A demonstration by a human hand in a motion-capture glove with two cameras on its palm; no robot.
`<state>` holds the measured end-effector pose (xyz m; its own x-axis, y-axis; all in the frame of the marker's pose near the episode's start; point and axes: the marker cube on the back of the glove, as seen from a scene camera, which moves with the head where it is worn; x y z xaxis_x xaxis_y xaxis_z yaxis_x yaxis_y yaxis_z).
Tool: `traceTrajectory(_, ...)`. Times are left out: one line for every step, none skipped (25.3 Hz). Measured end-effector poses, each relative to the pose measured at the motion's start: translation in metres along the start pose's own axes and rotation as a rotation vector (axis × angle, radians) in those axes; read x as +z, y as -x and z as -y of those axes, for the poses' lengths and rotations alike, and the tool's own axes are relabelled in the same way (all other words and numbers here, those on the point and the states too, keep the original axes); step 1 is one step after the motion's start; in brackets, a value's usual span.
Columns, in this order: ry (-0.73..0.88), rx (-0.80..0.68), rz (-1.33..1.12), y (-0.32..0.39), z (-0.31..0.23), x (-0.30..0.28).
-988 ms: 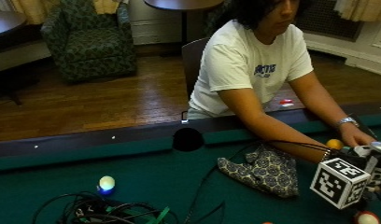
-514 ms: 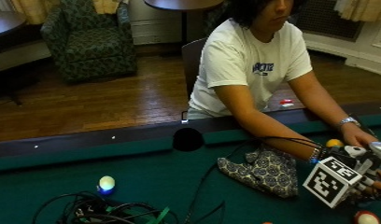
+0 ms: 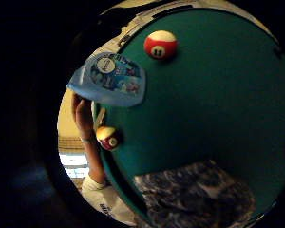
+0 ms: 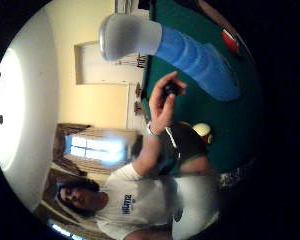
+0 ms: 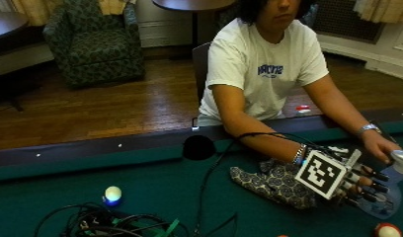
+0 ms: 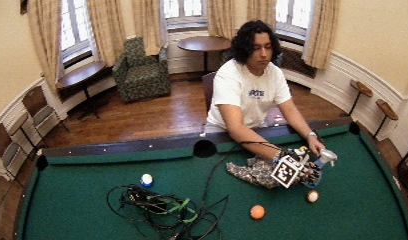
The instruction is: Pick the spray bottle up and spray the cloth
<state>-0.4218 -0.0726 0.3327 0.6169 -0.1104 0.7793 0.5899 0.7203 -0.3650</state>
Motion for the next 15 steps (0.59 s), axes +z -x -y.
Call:
traceTrajectory(0.028, -0.011, -0.045, -0.001, -0.008, -0.005)
traceTrajectory(0.059, -0.023, -0.09, -0.001, -0.017, -0.01)
traceTrajectory(0.082, -0.038, -0.136, -0.001, -0.025, -0.015)
traceTrajectory(0.09, -0.055, -0.184, -0.001, -0.031, -0.02)
traceTrajectory(0.084, -0.075, -0.23, -0.001, -0.036, -0.025)
traceTrajectory(0.071, -0.095, -0.269, 0.001, -0.04, -0.029)
traceTrajectory(0.058, -0.116, -0.3, 0.003, -0.045, -0.033)
traceTrajectory(0.047, -0.134, -0.326, 0.006, -0.049, -0.036)
traceTrajectory(0.039, -0.151, -0.35, 0.009, -0.053, -0.039)
traceTrajectory(0.034, -0.167, -0.374, 0.013, -0.058, -0.043)
traceTrajectory(0.032, -0.182, -0.401, 0.017, -0.063, -0.046)
traceTrajectory(0.034, -0.196, -0.432, 0.022, -0.068, -0.05)
traceTrajectory(0.042, -0.208, -0.465, 0.026, -0.074, -0.055)
traceTrajectory(0.054, -0.218, -0.498, 0.031, -0.08, -0.061)
traceTrajectory(0.068, -0.225, -0.53, 0.035, -0.086, -0.066)
